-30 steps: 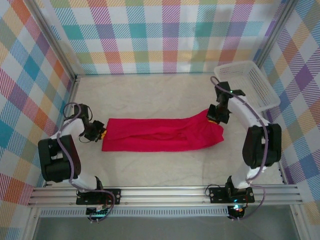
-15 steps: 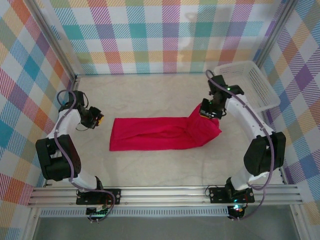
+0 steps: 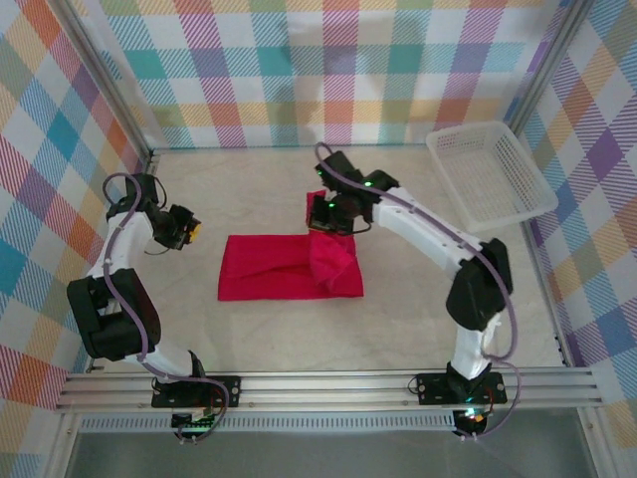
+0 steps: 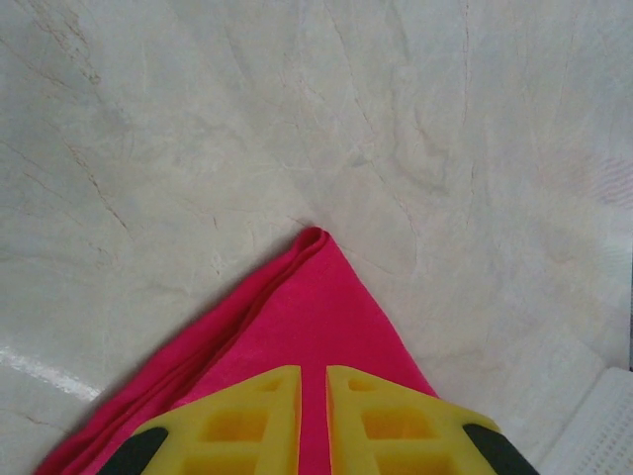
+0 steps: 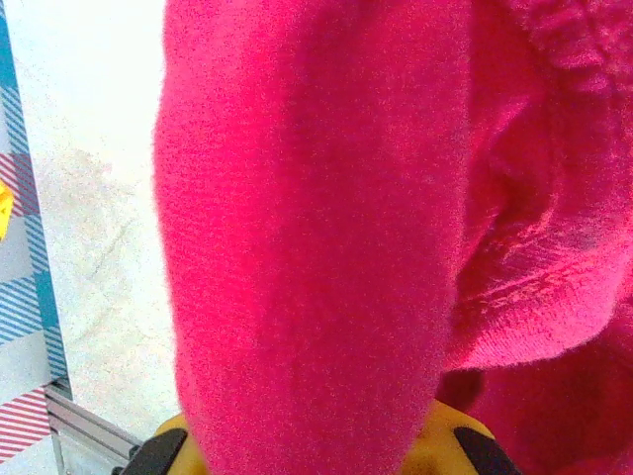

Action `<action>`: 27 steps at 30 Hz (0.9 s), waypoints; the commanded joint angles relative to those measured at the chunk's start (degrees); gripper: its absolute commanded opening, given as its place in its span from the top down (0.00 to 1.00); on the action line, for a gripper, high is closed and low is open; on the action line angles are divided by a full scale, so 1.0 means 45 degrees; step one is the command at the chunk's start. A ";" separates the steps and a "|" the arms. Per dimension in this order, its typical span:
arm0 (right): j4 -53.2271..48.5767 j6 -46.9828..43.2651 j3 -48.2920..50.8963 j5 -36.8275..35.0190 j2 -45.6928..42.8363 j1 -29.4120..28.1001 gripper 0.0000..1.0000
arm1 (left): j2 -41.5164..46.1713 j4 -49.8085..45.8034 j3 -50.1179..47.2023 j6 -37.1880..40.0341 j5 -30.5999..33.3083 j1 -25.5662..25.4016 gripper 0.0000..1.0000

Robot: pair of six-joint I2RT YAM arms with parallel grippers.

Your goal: Fold the inside-out t-shirt

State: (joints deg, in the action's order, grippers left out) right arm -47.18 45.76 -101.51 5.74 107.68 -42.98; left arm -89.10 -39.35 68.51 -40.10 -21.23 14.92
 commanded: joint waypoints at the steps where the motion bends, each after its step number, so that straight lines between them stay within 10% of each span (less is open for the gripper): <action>1: 0.0618 0.0535 -0.1503 0.0405 0.1276 -0.0759 0.99 | 0.0094 -0.0532 0.0149 0.0220 -0.0329 0.0259 0.85; 12: -0.0486 0.0920 -0.6666 0.0843 0.5677 -0.1803 0.91 | 0.0083 -0.0591 -0.0044 0.0434 -0.0398 0.0707 0.85; 19: -0.1018 0.1896 -1.0311 0.2584 0.8328 -0.2159 0.40 | 0.0577 -0.0808 -0.0263 0.0658 -0.0076 0.0883 0.85; 27: -0.0691 0.0323 -0.5630 0.0933 0.4580 -0.1723 0.37 | 0.1332 -0.0325 -0.1153 0.0627 -0.0013 0.0866 0.82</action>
State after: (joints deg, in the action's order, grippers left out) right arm -51.44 50.04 -134.04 12.08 137.43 -51.81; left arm -84.03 -41.52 65.80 -37.69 -20.45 18.22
